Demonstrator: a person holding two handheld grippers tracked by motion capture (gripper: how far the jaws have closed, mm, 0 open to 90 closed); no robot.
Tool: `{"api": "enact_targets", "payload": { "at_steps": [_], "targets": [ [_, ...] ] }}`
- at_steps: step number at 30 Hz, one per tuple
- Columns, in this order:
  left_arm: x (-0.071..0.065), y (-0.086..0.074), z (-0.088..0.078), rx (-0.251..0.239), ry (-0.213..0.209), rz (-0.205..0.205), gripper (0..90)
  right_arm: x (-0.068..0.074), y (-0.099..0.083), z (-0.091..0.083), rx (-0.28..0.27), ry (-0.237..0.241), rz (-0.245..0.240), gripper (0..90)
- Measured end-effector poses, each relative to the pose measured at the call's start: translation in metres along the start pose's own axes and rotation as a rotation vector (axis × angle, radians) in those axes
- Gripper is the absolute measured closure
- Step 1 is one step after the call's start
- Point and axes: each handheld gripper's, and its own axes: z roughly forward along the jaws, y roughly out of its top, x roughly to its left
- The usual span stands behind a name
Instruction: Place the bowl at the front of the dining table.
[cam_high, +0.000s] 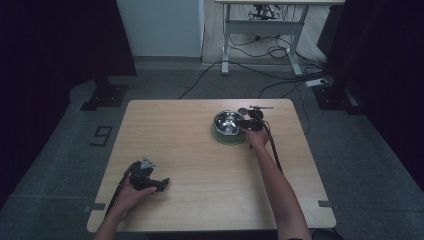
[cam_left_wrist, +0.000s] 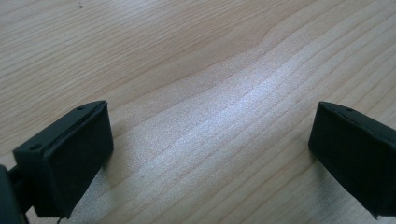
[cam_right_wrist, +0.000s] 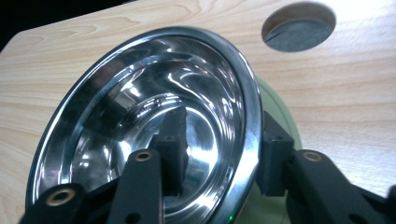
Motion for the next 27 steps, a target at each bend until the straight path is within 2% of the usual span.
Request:
{"api": "enact_targets", "payload": {
  "at_steps": [4,7,12,14,19,23,27],
  "targets": [
    [0.000,0.000,0.000,0.000,0.000,0.000,0.0,0.003,0.001,-0.003,-0.020,-0.004,-0.031,52.7],
    [0.000,0.000,0.000,0.000,0.000,0.000,0.0,0.005,0.001,-0.006,-0.043,0.001,-0.047,43.3],
    [0.000,0.000,0.000,0.000,0.001,0.001,0.0,0.006,-0.003,-0.014,-0.122,-0.007,-0.047,40.4],
    [0.000,0.000,0.000,0.000,0.000,0.000,0.0,0.007,-0.002,-0.018,-0.120,0.001,-0.045,38.1],
    [0.000,0.000,0.000,0.000,0.000,0.000,0.0,0.014,0.000,-0.027,-0.130,-0.019,-0.072,33.0],
    [0.000,0.000,0.000,0.000,0.000,0.000,0.0,0.020,-0.001,-0.035,-0.136,-0.007,-0.091,32.7],
    [0.000,0.000,0.000,0.000,0.000,0.000,0.0,0.020,-0.006,-0.042,-0.119,0.007,-0.094,33.2]
  ]
}}
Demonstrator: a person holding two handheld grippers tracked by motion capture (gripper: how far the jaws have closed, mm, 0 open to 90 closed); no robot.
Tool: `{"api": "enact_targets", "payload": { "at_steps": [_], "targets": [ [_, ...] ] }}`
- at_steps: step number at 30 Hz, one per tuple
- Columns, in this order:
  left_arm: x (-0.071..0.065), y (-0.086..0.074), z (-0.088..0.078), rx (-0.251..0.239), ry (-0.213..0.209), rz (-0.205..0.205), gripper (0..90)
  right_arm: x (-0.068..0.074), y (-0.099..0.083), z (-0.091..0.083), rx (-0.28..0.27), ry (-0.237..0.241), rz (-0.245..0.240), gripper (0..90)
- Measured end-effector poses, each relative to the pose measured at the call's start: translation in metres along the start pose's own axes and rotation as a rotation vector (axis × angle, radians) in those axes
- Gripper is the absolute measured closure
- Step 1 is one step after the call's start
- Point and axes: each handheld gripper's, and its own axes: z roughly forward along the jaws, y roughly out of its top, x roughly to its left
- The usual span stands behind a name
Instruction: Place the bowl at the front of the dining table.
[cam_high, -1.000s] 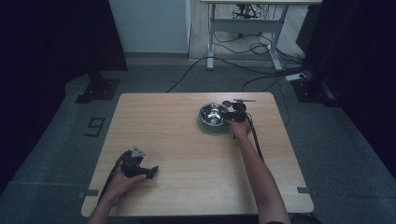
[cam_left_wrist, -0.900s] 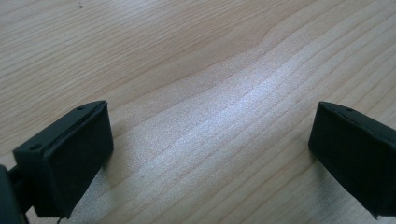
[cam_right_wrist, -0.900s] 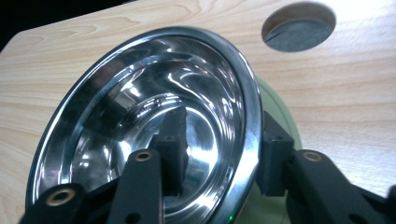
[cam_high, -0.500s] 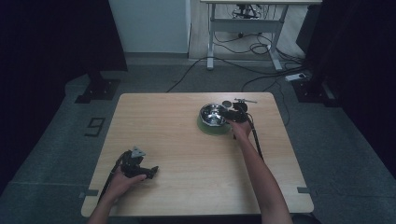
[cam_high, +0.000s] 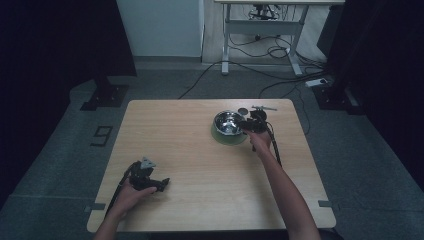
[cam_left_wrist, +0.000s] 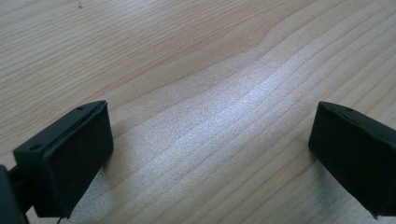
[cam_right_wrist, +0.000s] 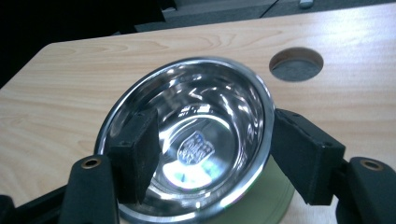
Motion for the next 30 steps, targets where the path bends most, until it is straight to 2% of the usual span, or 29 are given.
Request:
{"api": "enact_targets", "payload": {
  "at_steps": [3,13,20,30],
  "targets": [
    [0.000,0.000,0.000,0.000,0.000,0.000,0.0,0.000,-0.003,-0.006,0.016,0.011,0.008,33.5],
    [0.000,0.000,0.000,0.000,0.001,-0.001,0.0,-0.002,-0.018,-0.040,0.048,0.047,-0.037,33.9],
    [0.000,0.000,0.000,0.001,-0.001,0.001,0.0,-0.012,-0.029,-0.063,0.064,0.076,-0.022,34.1],
    [0.000,0.000,0.000,0.002,-0.002,0.003,0.0,-0.013,-0.046,-0.094,0.075,0.081,-0.073,34.6]
  ]
}}
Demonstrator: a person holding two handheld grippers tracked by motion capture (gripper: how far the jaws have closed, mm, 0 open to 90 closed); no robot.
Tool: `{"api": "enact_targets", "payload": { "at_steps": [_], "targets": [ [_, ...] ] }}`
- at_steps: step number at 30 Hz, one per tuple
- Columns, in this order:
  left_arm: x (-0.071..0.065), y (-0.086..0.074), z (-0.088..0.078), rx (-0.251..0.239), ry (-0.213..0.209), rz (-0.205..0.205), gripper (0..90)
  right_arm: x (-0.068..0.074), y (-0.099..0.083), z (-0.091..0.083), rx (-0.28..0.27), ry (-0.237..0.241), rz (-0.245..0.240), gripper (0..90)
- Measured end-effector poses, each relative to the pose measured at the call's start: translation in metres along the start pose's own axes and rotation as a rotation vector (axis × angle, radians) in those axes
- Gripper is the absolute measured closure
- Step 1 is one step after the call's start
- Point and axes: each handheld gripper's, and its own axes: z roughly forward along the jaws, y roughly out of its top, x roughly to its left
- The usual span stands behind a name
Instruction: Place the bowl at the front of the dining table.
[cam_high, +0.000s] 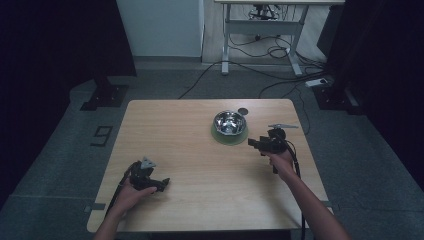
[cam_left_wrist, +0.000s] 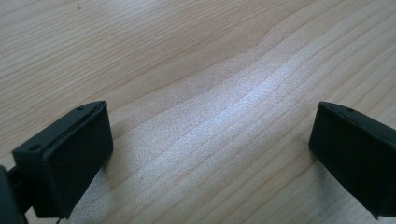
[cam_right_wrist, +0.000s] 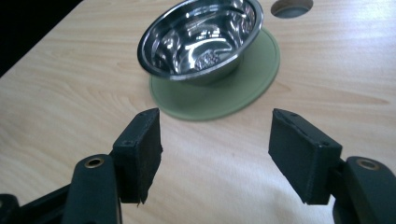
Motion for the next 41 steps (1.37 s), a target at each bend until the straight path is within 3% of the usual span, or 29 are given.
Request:
{"api": "enact_targets", "payload": {
  "at_steps": [16,24,41],
  "targets": [
    [0.000,0.000,0.000,0.000,0.000,0.000,0.0,0.006,-0.048,-0.035,0.068,0.005,-0.068,35.3],
    [0.000,0.000,0.000,0.000,0.000,0.000,0.0,0.002,-0.078,-0.035,0.142,-0.002,-0.078,35.2],
    [-0.001,0.000,0.000,0.000,-0.001,0.002,0.0,0.001,-0.075,-0.027,0.153,-0.020,-0.099,34.1]
  ]
}}
